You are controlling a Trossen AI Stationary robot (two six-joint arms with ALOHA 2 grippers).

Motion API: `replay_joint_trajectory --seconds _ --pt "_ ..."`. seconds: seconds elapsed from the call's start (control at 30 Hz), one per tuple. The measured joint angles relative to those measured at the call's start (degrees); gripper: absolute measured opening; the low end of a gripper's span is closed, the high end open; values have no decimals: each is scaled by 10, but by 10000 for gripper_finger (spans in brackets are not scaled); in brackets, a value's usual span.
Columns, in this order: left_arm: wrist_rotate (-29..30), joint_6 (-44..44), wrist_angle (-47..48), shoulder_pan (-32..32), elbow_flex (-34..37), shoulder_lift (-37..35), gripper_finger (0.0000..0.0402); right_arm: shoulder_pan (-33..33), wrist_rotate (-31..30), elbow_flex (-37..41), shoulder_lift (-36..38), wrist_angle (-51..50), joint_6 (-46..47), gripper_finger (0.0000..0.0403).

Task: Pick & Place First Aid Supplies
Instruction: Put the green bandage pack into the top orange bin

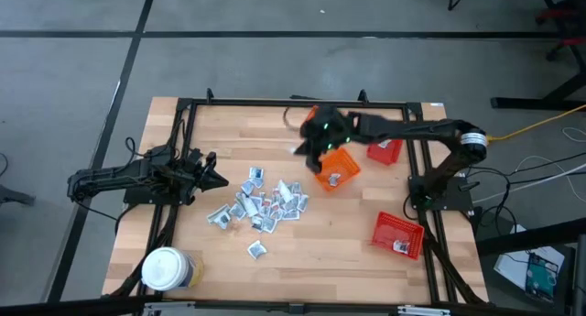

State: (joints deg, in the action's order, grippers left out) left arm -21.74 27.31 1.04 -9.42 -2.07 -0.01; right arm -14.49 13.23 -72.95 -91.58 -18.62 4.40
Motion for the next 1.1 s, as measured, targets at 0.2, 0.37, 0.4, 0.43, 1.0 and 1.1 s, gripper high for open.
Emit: replay_joint_trajectory --seconds 0.2,0.37,0.4,0.43,1.0,1.1 --pt "0 0 0 0 0 0 15 -86 -2 0 22 -63 14 0" --pt "0 0 0 0 0 0 15 -139 -6 0 21 -110 -7 0" --pt "0 0 0 0 0 0 16 -146 -11 0 19 -115 -12 0" --pt "0 0 0 0 0 0 15 -153 -16 0 17 -121 -18 0" --pt "0 0 0 0 0 0 16 -205 -36 0 -22 -201 -71 2" --pt "0 0 0 0 0 0 15 -200 -36 0 -29 -204 -79 10"
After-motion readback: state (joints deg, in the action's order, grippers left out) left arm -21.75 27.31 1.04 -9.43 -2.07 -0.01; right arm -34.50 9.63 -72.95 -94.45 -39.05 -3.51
